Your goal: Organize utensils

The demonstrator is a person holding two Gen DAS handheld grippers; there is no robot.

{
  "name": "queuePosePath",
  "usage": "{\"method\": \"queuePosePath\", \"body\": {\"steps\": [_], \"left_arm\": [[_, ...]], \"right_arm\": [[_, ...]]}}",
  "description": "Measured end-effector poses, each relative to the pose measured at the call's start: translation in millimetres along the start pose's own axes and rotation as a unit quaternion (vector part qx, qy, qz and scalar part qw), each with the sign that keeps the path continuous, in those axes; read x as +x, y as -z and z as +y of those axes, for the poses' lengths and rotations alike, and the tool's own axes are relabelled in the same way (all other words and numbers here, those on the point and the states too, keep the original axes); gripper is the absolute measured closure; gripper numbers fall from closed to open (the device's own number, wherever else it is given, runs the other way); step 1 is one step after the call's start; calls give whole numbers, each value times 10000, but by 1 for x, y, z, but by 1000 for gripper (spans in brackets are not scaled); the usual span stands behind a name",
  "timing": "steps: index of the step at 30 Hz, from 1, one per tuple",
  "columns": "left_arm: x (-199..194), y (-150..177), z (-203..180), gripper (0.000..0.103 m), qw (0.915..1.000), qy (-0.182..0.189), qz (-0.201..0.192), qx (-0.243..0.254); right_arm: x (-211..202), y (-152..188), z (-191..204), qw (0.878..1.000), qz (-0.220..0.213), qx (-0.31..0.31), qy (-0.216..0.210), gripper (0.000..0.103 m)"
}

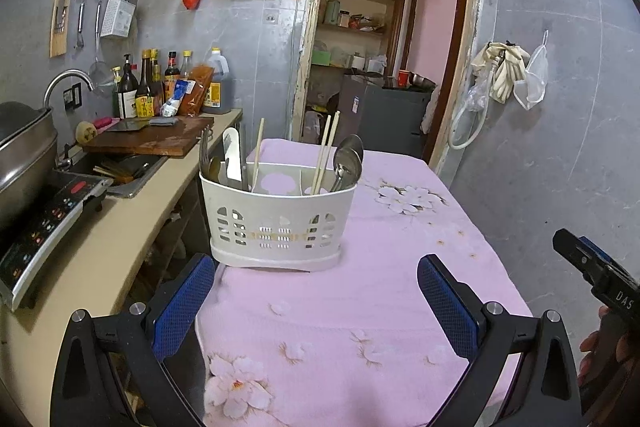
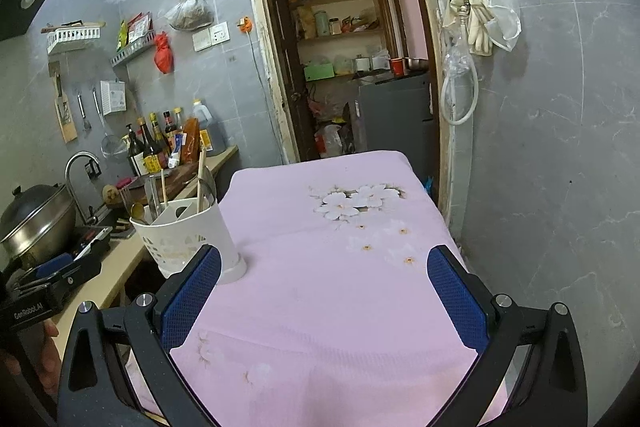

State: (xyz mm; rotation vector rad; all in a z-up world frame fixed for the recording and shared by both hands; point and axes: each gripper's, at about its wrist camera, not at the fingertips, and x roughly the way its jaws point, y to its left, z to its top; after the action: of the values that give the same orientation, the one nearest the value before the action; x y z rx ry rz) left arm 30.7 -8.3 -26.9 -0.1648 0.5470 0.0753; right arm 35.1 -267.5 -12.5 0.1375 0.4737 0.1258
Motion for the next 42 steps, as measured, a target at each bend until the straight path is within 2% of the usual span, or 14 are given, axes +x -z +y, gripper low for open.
{"method": "queuePosePath", "body": {"steps": [42], "left_arm": [[-18,8,-6,1,9998,-61,-157,-40]], "right_arm": [[-11,6,4,9998,45,-93,-167,2]]}}
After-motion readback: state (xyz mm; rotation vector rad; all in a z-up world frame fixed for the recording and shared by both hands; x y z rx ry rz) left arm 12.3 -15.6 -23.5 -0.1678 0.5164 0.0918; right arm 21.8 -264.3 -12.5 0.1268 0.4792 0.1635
